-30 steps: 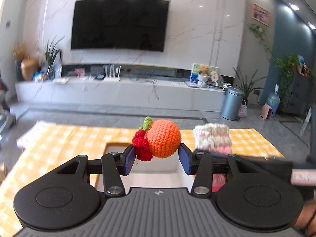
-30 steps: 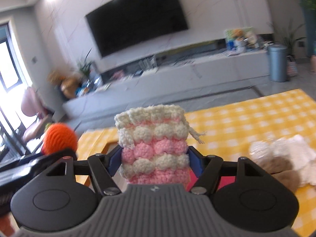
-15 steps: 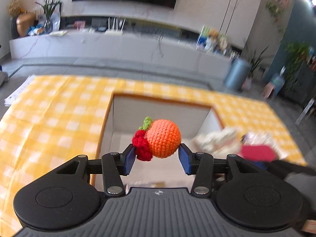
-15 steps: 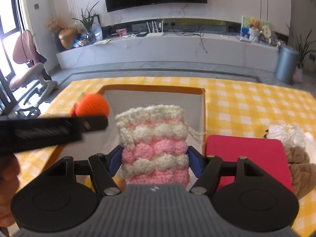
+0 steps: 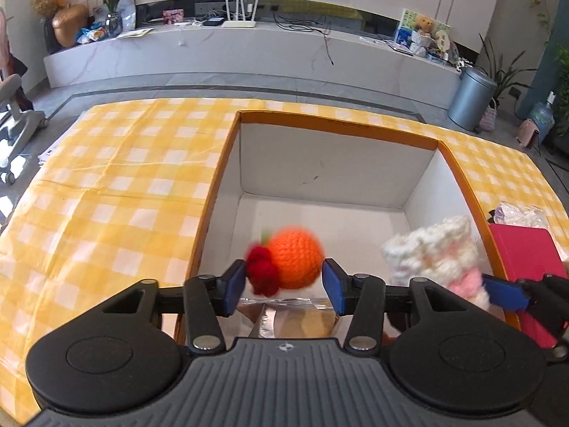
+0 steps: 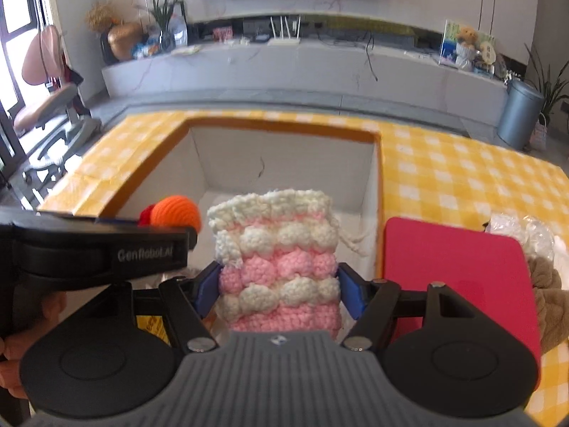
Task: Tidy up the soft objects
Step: 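Release the orange from the left tool while the right tool drops the pouch into the box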
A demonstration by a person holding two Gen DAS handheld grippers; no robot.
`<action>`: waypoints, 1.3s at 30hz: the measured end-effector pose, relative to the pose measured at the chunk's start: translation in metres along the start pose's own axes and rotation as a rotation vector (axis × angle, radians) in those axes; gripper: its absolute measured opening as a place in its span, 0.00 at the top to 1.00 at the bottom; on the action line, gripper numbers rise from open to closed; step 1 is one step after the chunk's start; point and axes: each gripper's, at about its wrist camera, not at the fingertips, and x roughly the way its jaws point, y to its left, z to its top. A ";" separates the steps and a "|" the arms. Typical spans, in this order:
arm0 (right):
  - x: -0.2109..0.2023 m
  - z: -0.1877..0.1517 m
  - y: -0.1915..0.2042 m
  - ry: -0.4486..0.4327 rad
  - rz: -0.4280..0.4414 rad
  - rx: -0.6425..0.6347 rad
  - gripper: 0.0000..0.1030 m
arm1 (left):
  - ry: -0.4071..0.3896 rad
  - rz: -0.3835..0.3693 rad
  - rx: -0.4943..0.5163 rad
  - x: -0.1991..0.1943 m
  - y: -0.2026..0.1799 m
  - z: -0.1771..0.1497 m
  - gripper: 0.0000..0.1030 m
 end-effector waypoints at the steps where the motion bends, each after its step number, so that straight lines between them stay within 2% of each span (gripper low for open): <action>1: 0.002 0.000 0.003 -0.001 -0.013 -0.018 0.34 | 0.003 -0.004 0.009 0.001 -0.001 0.000 0.46; 5: 0.015 -0.001 0.016 0.036 -0.068 -0.094 0.35 | 0.010 0.001 0.018 0.000 -0.002 0.000 0.46; 9: 0.018 0.001 0.020 0.053 -0.105 -0.128 0.35 | 0.021 -0.032 -0.044 -0.006 0.006 0.003 0.41; 15: 0.024 0.002 0.018 0.080 -0.123 -0.137 0.34 | -0.073 -0.072 -0.107 -0.034 0.016 0.011 0.28; 23: 0.022 0.000 0.020 0.072 -0.139 -0.149 0.32 | -0.140 -0.034 -0.086 -0.046 0.013 0.015 0.26; 24: 0.022 0.000 0.020 0.067 -0.127 -0.152 0.31 | -0.139 -0.038 -0.080 -0.047 0.014 0.015 0.26; 26: 0.019 0.001 0.020 0.053 -0.113 -0.152 0.17 | -0.149 -0.040 -0.072 -0.048 0.014 0.015 0.26; 28: 0.014 0.001 0.021 0.024 -0.140 -0.156 0.09 | -0.169 -0.032 -0.086 -0.051 0.016 0.015 0.26; 31: 0.004 0.004 0.026 -0.007 -0.165 -0.189 0.08 | -0.181 -0.032 -0.100 -0.055 0.019 0.015 0.26; 33: -0.002 0.006 0.026 -0.011 -0.161 -0.201 0.08 | -0.187 -0.032 -0.105 -0.057 0.020 0.015 0.26; 35: -0.011 0.007 0.025 -0.034 -0.154 -0.205 0.03 | -0.198 -0.027 -0.107 -0.059 0.019 0.015 0.26; 39: -0.029 0.012 0.018 -0.083 -0.137 -0.211 0.03 | -0.210 -0.028 -0.101 -0.061 0.016 0.016 0.26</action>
